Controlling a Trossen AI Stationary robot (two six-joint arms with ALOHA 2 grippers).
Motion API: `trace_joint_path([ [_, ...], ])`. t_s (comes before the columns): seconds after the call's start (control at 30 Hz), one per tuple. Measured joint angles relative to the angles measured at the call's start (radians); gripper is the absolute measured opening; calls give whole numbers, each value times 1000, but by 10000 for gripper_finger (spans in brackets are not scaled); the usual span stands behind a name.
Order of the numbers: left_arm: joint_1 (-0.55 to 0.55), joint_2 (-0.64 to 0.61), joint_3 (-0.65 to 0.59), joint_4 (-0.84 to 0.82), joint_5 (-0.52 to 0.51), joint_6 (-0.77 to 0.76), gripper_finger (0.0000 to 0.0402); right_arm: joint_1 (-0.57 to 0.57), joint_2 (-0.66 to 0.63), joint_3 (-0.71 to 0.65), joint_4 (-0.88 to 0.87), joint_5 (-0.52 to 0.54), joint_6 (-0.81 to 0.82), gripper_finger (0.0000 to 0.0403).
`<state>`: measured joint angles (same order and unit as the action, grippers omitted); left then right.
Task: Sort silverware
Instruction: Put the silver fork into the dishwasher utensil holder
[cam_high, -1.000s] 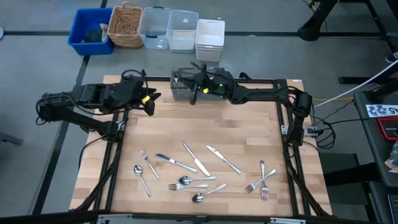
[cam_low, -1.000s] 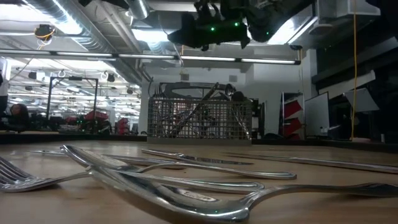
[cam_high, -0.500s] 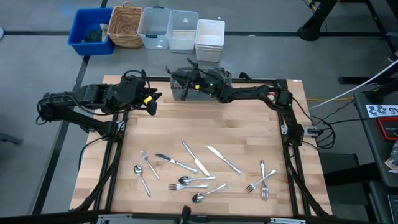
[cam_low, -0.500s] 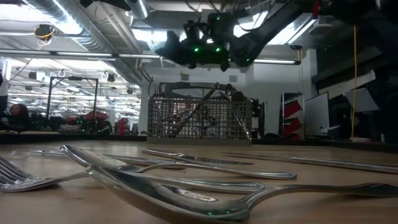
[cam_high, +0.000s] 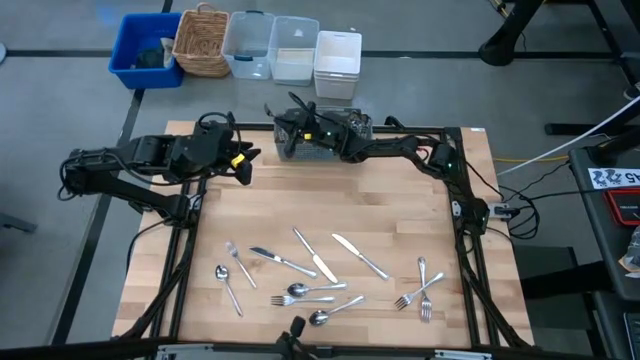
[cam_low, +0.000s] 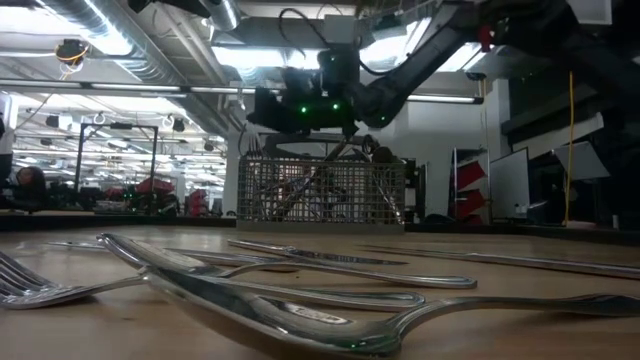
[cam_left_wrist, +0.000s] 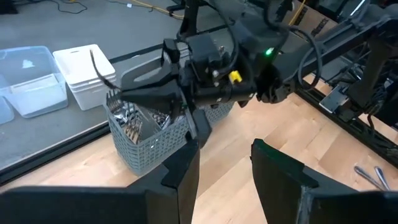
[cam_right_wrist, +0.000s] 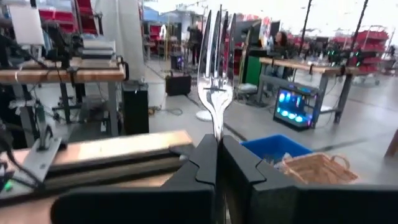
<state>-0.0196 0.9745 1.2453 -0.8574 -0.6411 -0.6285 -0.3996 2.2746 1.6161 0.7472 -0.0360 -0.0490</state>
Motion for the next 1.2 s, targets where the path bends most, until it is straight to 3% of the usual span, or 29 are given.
trace_joint_path([
  [0.43, 0, 0, 0, -1, 0, 16, 131, 0, 42, 0, -44, 0, 0, 16],
  [0.93, 0, 0, 0, -8, 0, 19, 131, 0, 42, 0, -90, 3, -8, 92],
  [1.2, 0, 0, 0, -9, 1, 8, 131, 0, 17, 0, -112, 3, -11, 97],
])
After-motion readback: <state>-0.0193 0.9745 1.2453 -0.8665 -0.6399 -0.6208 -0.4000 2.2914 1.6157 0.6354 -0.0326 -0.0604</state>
